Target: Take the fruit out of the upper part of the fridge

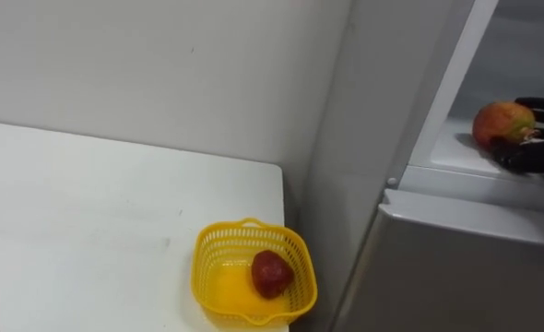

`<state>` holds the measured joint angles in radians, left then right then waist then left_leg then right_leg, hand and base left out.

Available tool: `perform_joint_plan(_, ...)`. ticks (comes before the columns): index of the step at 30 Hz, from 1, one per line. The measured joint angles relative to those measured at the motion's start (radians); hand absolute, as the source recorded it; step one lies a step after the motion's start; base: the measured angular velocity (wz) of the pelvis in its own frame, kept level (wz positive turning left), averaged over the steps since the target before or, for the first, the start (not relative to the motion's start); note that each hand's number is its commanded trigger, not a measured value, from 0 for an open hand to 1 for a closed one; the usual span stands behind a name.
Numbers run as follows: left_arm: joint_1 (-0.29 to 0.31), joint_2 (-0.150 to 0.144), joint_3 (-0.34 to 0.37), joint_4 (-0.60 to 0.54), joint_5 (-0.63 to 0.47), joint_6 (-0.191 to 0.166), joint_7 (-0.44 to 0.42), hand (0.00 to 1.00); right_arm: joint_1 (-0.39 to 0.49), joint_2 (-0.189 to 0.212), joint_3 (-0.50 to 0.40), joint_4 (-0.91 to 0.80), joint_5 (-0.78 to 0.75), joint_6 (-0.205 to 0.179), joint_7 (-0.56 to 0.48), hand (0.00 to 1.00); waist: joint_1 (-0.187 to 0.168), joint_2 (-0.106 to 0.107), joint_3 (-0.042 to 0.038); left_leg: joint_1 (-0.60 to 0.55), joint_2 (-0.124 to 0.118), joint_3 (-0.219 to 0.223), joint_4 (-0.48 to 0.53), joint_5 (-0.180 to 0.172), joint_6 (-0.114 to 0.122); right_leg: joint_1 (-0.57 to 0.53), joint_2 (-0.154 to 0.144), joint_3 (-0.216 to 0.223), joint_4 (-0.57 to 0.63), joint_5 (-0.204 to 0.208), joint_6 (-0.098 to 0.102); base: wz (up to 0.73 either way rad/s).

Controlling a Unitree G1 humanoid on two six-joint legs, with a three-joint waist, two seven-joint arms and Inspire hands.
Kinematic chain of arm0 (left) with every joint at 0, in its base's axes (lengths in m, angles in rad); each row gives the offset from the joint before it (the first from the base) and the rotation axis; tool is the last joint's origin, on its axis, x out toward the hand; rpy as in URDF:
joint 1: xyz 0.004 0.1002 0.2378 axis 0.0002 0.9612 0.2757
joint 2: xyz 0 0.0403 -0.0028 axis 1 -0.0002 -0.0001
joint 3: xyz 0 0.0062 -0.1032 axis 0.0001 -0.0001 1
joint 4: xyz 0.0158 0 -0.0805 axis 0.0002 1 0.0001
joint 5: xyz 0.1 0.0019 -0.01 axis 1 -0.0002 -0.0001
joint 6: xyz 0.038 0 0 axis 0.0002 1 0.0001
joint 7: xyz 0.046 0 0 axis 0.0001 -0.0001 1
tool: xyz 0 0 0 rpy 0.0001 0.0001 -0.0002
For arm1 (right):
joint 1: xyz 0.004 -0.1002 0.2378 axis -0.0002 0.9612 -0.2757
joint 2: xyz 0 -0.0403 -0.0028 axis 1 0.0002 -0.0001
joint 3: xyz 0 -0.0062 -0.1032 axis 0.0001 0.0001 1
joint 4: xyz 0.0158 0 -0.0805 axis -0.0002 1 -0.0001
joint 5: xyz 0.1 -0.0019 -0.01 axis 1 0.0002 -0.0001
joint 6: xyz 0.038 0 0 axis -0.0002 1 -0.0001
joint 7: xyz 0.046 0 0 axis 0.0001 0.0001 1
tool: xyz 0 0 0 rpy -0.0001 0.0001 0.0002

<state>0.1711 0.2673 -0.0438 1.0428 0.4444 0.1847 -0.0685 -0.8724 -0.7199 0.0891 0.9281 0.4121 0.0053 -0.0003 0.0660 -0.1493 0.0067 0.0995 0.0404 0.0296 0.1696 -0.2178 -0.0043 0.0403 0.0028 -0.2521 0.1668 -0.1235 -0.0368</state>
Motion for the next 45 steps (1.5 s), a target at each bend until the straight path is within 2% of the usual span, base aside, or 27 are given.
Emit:
perform_joint_plan(7, 0.005, 0.009, 0.0, -0.003, 0.001, -0.012, 0.025, 0.0, 0.016, 0.017, 0.005, -0.066, 0.014, 0.019, -0.051, 1.0, -0.001, -0.002, 0.001, -0.009, -0.001, 0.001, -0.001, 0.0, 0.0, -0.003, 0.003, 0.005, -0.001, 0.0, 0.0, 0.0)
perform_joint_plan(11, -0.002, 0.009, 0.0, -0.024, 0.002, -0.02, 0.054, 0.0, 0.083, 0.027, -0.004, -0.197, 0.022, 0.018, -0.116, 1.0, -0.005, 0.001, -0.0014, -0.021, -0.002, 0.01, 0.0, 0.0, 0.0, -0.008, 0.005, 0.005, -0.012, 0.0, 0.0, 0.0)
perform_joint_plan(13, -0.008, 0.009, 0.0, -0.024, 0.002, -0.03, 0.064, 0.0, 0.134, 0.052, -0.032, -0.281, 0.005, 0.017, -0.151, 1.0, -0.007, 0.009, -0.0058, -0.019, -0.001, 0.012, 0.0, 0.0, 0.0, -0.007, 0.008, 0.006, -0.012, 0.0, 0.0, 0.0)
perform_joint_plan(15, -0.004, 0.006, -0.001, -0.019, 0.002, -0.043, 0.084, 0.0, 0.212, 0.107, -0.087, -0.4, -0.03, 0.003, -0.203, 1.0, -0.006, 0.025, -0.0115, -0.014, 0.0, 0.018, 0.001, 0.0, 0.0, -0.005, 0.008, 0.017, -0.012, 0.0, 0.0, -0.09)
perform_joint_plan(17, -0.004, -0.002, -0.001, -0.02, 0.005, -0.043, 0.101, 0.0, 0.247, 0.145, -0.109, -0.473, -0.068, -0.008, -0.239, 1.0, -0.006, 0.043, -0.0122, -0.001, -0.001, 0.021, -0.001, 0.0, 0.0, 0.0, 0.004, 0.027, -0.012, 0.0, 0.0, -0.14)
perform_joint_plan(19, -0.006, -0.008, -0.007, -0.02, 0.003, -0.044, 0.115, 0.0, 0.294, 0.157, -0.113, -0.559, -0.108, -0.01, -0.272, 1.0, -0.007, 0.06, -0.0138, 0.001, -0.001, 0.021, -0.004, 0.0, 0.0, 0.004, 0.004, 0.027, -0.014, 0.0, 0.0, -0.04)
perform_joint_plan(21, -0.007, -0.011, -0.009, -0.02, 0.001, -0.046, 0.136, 0.0, 0.349, 0.192, -0.114, -0.65, -0.151, -0.025, -0.315, 1.0, -0.008, 0.071, -0.0117, 0.002, 0.0, 0.022, -0.004, 0.0, 0.0, 0.004, 0.006, 0.031, -0.015, 0.0, 0.0, -0.03)
perform_joint_plan(25, -0.004, -0.019, -0.025, -0.021, 0.0, -0.068, 0.147, 0.0, 0.425, 0.229, -0.111, -0.759, -0.21, -0.042, -0.353, 1.0, -0.011, 0.079, -0.0062, 0.001, 0.0, 0.024, -0.004, 0.0, 0.0, 0.001, 0.005, 0.03, -0.015, 0.0, 0.0, 0.0)
perform_joint_plan(27, -0.002, -0.028, -0.04, -0.021, 0.0, -0.076, 0.148, 0.0, 0.474, 0.27, -0.111, -0.813, -0.247, -0.07, -0.377, 1.0, -0.013, 0.083, -0.0035, -0.002, -0.002, 0.024, -0.004, 0.0, 0.0, -0.004, 0.004, 0.032, -0.013, 0.0, 0.0, 0.0)
perform_joint_plan(30, 0.003, -0.043, -0.04, -0.021, 0.001, -0.076, 0.148, 0.0, 0.534, 0.291, -0.111, -0.893, -0.251, -0.07, -0.391, 1.0, -0.019, 0.089, -0.002, -0.005, -0.002, 0.024, -0.005, -0.001, 0.001, -0.004, 0.002, 0.031, -0.011, 0.0, 0.0, 0.0)
perform_joint_plan(35, 0.017, -0.063, -0.039, -0.022, -0.001, -0.075, 0.148, 0.0, 0.607, 0.319, -0.111, -0.976, -0.245, -0.069, -0.39, 1.0, -0.033, 0.106, -0.0055, -0.003, -0.002, 0.026, -0.006, -0.001, 0.001, -0.006, 0.002, 0.034, -0.003, 0.0, 0.0, -0.01)
perform_joint_plan(36, 0.018, -0.065, -0.039, -0.022, 0.0, -0.076, 0.146, 0.0, 0.612, 0.334, -0.114, -0.988, -0.261, -0.068, -0.393, 1.0, -0.036, 0.113, -0.0077, -0.002, -0.001, 0.031, -0.006, -0.001, 0.001, -0.008, 0.003, 0.039, 0.0, 0.0, 0.0, -0.09)
perform_joint_plan(39, 0.018, -0.071, -0.037, -0.023, 0.002, -0.083, 0.126, 0.0, 0.64, 0.345, -0.114, -1.047, -0.301, -0.068, -0.391, 1.0, -0.037, 0.13, -0.0152, -0.001, -0.003, 0.036, -0.005, -0.001, 0.001, -0.009, 0.003, 0.046, -0.001, -0.001, 0.001, -0.07)
perform_joint_plan(42, 0.011, -0.07, -0.033, -0.021, -0.001, -0.091, 0.117, 0.0, 0.647, 0.374, -0.114, -1.113, -0.334, -0.07, -0.39, 1.0, -0.046, 0.13, -0.0154, -0.001, -0.003, 0.039, -0.003, -0.001, 0.001, -0.011, 0.005, 0.052, 0.0, -0.001, 0.0, -0.03)
perform_joint_plan(45, 0.011, -0.07, -0.035, -0.021, 0.001, -0.104, 0.118, 0.0, 0.668, 0.386, -0.11, -1.209, -0.412, -0.072, -0.395, 1.0, -0.044, 0.127, -0.0156, -0.002, -0.003, 0.047, -0.003, -0.001, 0.001, -0.019, 0.005, 0.057, 0.002, -0.001, 0.0, -0.07)
